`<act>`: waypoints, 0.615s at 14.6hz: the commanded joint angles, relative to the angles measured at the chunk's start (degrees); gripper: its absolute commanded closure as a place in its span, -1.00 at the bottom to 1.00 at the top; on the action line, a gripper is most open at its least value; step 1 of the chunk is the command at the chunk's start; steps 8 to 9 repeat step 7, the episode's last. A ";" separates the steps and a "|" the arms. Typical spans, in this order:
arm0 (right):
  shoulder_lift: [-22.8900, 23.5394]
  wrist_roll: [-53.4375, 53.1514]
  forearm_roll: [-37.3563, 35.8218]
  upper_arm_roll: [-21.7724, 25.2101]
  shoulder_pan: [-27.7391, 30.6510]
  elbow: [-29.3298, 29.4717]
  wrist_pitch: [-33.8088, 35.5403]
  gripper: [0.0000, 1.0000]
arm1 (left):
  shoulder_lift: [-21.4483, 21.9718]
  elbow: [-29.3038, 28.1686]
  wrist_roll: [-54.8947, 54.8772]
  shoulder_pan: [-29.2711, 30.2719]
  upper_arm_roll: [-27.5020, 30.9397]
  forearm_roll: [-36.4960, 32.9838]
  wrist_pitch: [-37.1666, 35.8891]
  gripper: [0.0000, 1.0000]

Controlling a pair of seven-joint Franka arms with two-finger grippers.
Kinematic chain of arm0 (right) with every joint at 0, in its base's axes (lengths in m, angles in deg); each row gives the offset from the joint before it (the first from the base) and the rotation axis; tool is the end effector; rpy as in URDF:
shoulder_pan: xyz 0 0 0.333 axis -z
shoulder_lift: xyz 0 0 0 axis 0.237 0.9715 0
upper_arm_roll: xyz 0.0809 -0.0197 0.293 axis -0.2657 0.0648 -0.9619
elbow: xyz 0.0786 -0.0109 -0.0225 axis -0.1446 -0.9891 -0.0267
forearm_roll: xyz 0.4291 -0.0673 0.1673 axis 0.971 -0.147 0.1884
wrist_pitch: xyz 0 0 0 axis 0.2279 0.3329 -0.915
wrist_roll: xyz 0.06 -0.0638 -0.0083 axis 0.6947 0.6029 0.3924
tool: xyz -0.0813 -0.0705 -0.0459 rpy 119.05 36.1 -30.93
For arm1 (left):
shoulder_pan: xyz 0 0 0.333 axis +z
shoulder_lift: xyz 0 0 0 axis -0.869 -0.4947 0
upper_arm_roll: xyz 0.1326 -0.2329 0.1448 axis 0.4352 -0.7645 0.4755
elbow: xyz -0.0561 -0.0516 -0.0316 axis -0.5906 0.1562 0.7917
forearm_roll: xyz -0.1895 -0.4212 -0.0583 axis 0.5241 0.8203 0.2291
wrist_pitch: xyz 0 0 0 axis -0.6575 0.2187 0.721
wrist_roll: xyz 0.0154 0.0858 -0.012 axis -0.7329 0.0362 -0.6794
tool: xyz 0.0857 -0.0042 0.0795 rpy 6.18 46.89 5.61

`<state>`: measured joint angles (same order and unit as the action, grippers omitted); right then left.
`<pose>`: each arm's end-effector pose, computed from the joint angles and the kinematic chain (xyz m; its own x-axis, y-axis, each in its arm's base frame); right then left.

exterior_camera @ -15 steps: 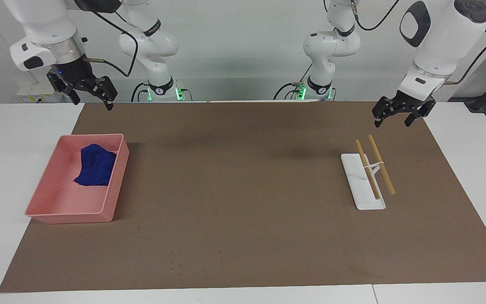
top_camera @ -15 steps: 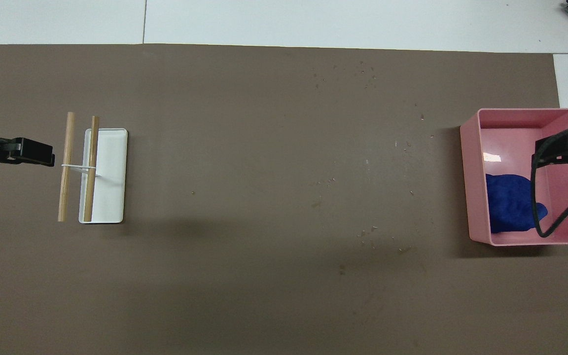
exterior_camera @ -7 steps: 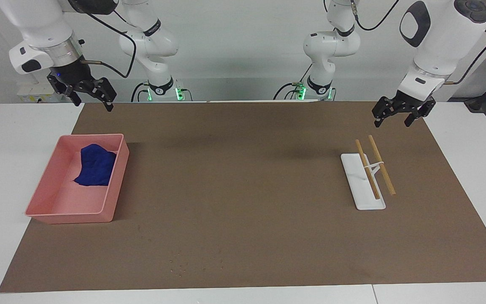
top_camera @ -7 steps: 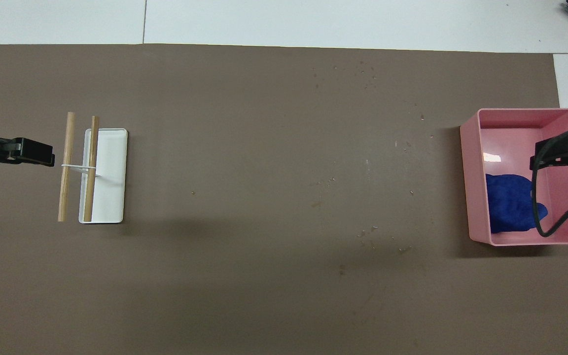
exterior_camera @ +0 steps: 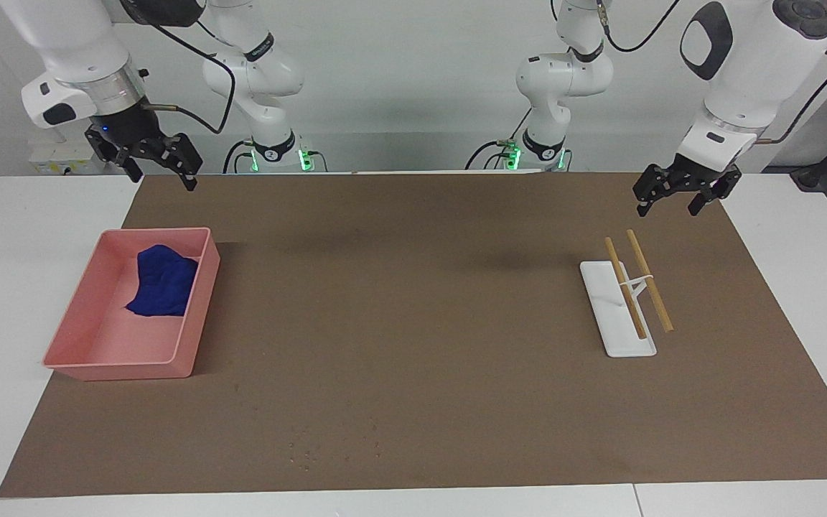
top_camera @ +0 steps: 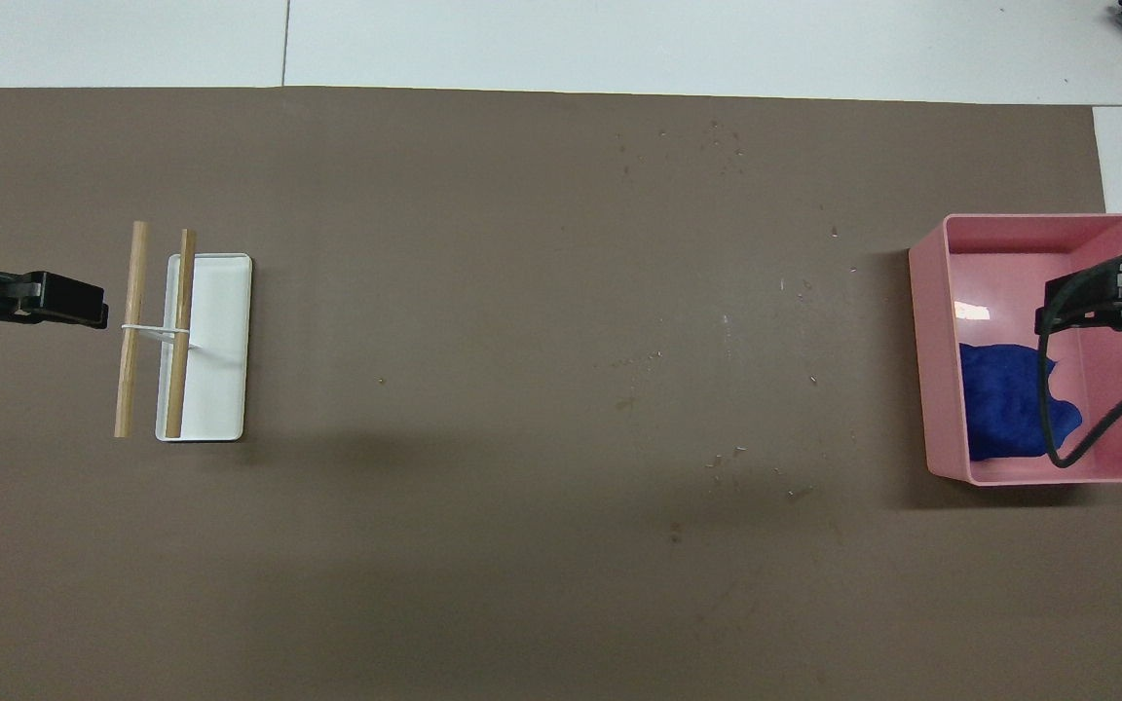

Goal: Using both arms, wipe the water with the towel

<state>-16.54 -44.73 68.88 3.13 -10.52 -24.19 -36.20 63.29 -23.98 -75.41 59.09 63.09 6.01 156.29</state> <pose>0.6156 -0.0105 0.6261 0.9792 -0.2008 -0.0289 -0.2000 -0.9793 0.0304 0.6281 -0.0245 0.5640 0.9969 -0.0746 0.0261 -0.0743 -0.9972 -0.0121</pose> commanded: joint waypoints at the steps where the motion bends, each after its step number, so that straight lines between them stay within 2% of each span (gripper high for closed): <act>1: 0.22 0.91 0.94 -0.08 0.24 -1.07 -2.09 -0.99 | 0.43 0.09 -0.40 -0.59 0.45 0.53 -0.28 -1.00; 9: 0.05 2.75 1.11 0.01 0.42 -1.77 -2.09 -1.00 | 1.57 0.44 -0.49 -0.50 0.45 0.80 -1.51 -1.00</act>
